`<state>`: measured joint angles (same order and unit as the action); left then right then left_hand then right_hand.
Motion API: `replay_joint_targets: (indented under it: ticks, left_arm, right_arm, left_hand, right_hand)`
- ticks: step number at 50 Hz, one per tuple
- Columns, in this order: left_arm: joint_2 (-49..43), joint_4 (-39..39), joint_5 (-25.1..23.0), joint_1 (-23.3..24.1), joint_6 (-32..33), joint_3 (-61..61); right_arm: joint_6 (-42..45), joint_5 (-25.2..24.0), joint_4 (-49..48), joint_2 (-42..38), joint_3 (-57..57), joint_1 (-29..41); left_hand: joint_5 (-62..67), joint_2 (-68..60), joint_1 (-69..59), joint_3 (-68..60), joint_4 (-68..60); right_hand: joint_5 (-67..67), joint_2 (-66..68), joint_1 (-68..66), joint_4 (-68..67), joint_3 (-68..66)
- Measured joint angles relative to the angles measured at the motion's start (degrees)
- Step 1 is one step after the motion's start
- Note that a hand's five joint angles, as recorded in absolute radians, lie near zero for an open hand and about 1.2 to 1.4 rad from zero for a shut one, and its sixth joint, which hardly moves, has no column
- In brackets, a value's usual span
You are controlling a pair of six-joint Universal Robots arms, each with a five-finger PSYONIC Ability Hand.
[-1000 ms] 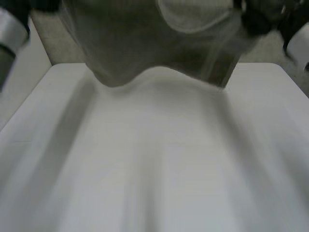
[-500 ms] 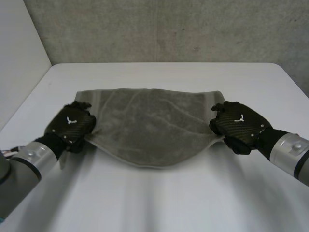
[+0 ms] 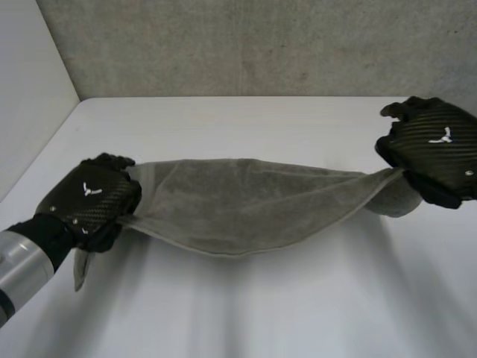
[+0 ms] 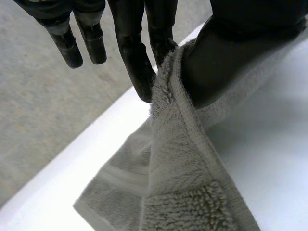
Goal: Fold the towel.
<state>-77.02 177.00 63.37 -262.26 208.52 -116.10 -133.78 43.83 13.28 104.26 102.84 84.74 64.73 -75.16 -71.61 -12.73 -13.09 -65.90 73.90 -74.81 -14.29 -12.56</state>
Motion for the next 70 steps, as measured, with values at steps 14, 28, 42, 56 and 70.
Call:
replay_joint_targets:
  ticks: [14,28,42,56,70]
  left_arm:
    - [-12.84,-2.24,-5.88,-0.29,0.18,10.71]
    - [-47.16,-12.91,-5.11,0.82,8.33,43.69]
    - [-58.44,-8.78,0.39,3.46,12.94,56.70]
    - [-60.57,3.92,4.40,3.90,12.70,58.68]
    - [-63.78,5.81,4.55,4.59,13.13,59.71]
  right_arm:
    - [0.69,-1.81,-2.60,-20.25,-11.23,1.70]
    - [-0.20,14.15,-0.12,-50.79,-37.67,13.11]
    - [-6.19,23.27,-8.23,-60.32,-46.05,16.92]
    - [-8.02,29.40,-14.06,-66.45,-50.82,17.63]
    - [-7.66,30.57,-16.13,-70.67,-53.78,18.58]
  left_hand:
    - [0.00,-0.24,0.00,0.00,0.00]
    - [0.00,-0.25,0.00,0.00,0.00]
    - [0.00,-0.26,0.00,0.00,0.00]
    - [0.00,-0.74,0.00,0.00,0.00]
    - [-34.82,34.76,32.39,0.00,0.00]
  right_hand:
    - [0.00,0.00,0.00,0.00,0.00]
    - [0.00,0.00,0.00,0.00,0.00]
    - [0.00,0.00,0.00,0.00,0.00]
    - [-0.01,0.50,0.00,0.00,0.00]
    - [4.70,-3.23,4.21,0.00,0.00]
